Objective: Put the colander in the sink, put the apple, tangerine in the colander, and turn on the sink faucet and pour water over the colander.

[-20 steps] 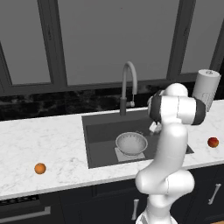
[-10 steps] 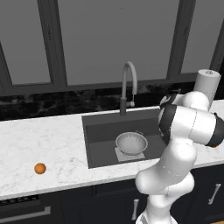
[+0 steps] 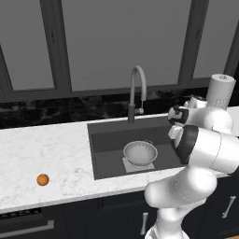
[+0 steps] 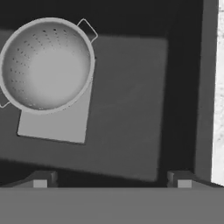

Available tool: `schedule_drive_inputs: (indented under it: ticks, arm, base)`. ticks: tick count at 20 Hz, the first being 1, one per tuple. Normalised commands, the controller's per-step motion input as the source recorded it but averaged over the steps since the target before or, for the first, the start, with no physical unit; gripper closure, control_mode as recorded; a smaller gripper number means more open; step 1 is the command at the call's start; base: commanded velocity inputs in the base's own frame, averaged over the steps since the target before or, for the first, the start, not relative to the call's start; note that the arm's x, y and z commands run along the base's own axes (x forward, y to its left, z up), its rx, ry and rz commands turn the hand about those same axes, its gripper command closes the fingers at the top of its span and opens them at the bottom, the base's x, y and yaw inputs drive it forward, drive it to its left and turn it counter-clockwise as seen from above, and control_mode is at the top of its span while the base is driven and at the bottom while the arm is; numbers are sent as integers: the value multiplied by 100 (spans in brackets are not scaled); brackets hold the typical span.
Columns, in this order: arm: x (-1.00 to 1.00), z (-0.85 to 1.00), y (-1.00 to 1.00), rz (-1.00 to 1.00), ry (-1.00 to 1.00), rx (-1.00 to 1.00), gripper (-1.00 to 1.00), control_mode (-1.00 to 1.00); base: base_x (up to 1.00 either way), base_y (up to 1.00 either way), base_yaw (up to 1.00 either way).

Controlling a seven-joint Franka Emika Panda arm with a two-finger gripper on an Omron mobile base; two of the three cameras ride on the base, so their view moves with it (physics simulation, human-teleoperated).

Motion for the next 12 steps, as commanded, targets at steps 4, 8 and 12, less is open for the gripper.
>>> schedule_drive_inputs:
  ticks: [4,8,12]
  arm:
    - [-26,30,-59,-23,10,0,-100,-100]
    - [-13,9,-86,-17,9,0,-100,-100]
    - [-8,0,-99,-14,13,0,-100,-100]
  base:
    - [0,0,0]
    - [0,0,0]
    - [0,0,0]
